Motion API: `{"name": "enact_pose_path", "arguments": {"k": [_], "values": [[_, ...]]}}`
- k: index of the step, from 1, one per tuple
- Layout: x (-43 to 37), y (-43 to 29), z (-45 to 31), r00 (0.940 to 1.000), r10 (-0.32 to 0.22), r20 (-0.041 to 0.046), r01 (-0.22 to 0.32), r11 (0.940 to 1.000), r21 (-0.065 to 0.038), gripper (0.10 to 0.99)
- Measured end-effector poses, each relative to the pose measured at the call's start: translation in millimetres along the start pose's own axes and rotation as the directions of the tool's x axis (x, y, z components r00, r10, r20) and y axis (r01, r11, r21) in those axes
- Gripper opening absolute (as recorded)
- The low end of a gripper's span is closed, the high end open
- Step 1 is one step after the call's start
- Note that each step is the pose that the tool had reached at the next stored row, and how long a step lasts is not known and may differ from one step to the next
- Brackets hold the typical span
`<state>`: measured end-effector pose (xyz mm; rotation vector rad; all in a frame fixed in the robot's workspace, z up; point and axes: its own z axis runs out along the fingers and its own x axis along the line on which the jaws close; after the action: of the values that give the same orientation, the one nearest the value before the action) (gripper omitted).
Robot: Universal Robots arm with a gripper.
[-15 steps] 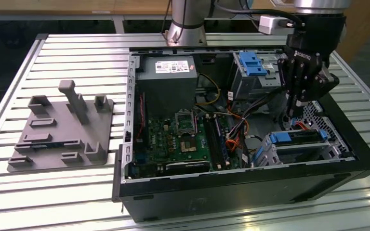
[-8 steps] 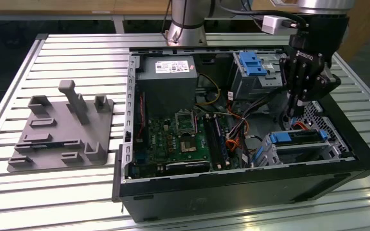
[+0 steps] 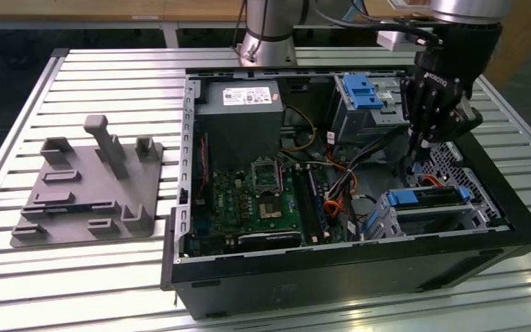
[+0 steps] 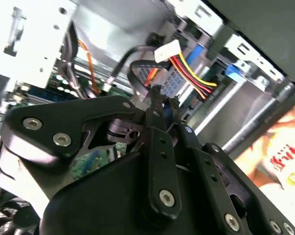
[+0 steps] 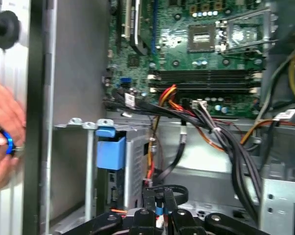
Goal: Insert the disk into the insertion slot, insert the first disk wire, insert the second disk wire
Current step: 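Insert the second disk wire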
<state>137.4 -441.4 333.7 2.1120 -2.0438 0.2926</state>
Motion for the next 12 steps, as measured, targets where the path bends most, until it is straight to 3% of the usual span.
{"name": "enact_pose_path", "arguments": {"k": [9,10,12], "values": [[5.0,-0.1,-1.7,0.9943,0.001,0.1065,-0.001,1.0000,0.003,0.196],[6.5,-0.1,-2.0,0.9935,0.001,0.1134,-0.002,1.0000,0.003,0.196],[10.5,0.1,-1.5,0.9931,0.001,0.1170,-0.002,1.0000,0.004,0.196]]}}
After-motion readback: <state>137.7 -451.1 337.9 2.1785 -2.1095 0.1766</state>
